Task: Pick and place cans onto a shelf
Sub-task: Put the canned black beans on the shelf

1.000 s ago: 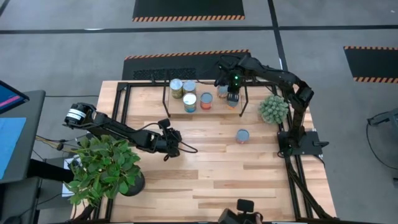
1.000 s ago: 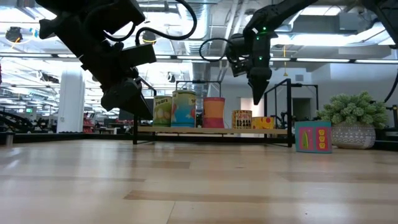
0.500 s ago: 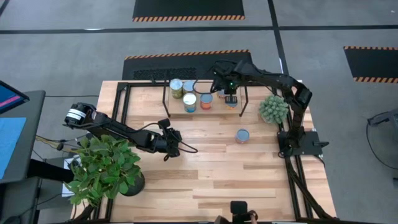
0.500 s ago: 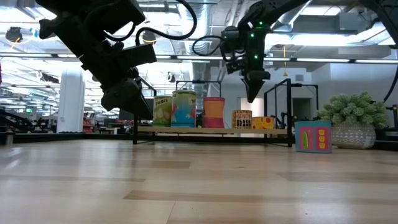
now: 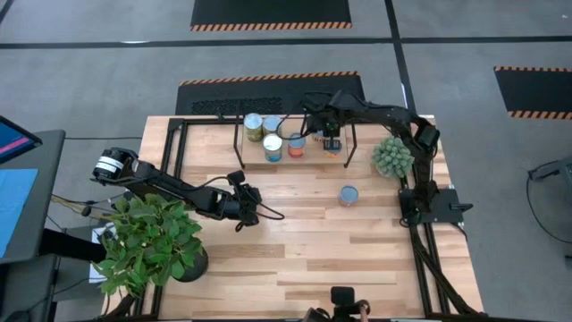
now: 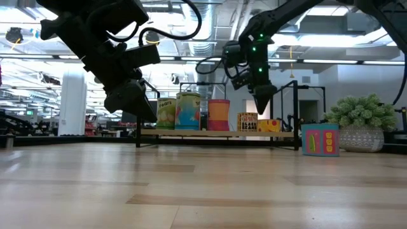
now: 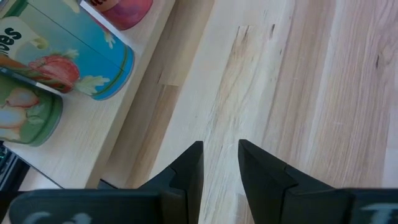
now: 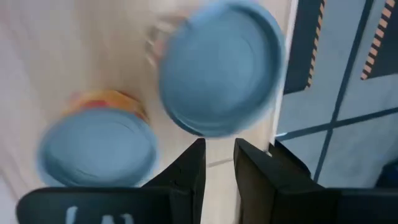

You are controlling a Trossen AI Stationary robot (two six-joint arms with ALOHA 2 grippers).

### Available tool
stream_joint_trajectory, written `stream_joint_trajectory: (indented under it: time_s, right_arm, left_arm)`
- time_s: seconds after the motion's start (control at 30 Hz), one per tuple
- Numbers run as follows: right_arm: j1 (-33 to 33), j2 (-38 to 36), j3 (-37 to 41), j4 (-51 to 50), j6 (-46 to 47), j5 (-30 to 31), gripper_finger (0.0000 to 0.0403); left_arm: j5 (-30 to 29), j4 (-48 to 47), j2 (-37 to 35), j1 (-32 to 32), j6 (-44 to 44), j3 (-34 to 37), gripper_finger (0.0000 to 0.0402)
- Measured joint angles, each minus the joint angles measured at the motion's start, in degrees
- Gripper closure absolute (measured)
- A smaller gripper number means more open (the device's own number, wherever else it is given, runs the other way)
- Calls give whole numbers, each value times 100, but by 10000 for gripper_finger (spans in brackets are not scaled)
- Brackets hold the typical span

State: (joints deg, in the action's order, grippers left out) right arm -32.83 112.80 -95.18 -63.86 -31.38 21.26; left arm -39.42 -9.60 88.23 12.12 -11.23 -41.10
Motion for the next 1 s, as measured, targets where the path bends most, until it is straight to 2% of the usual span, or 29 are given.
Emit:
stream_joint_trajectory:
  time_s: [0.63, 1.0]
  right_arm:
    - [54, 2, -2, -152, 82, -55, 296]
    - [44, 4, 0, 261, -15, -149, 296]
  left_arm:
    - [44, 3, 0, 0, 1, 0, 308]
    - [55, -1, 0, 0, 3, 0, 308]
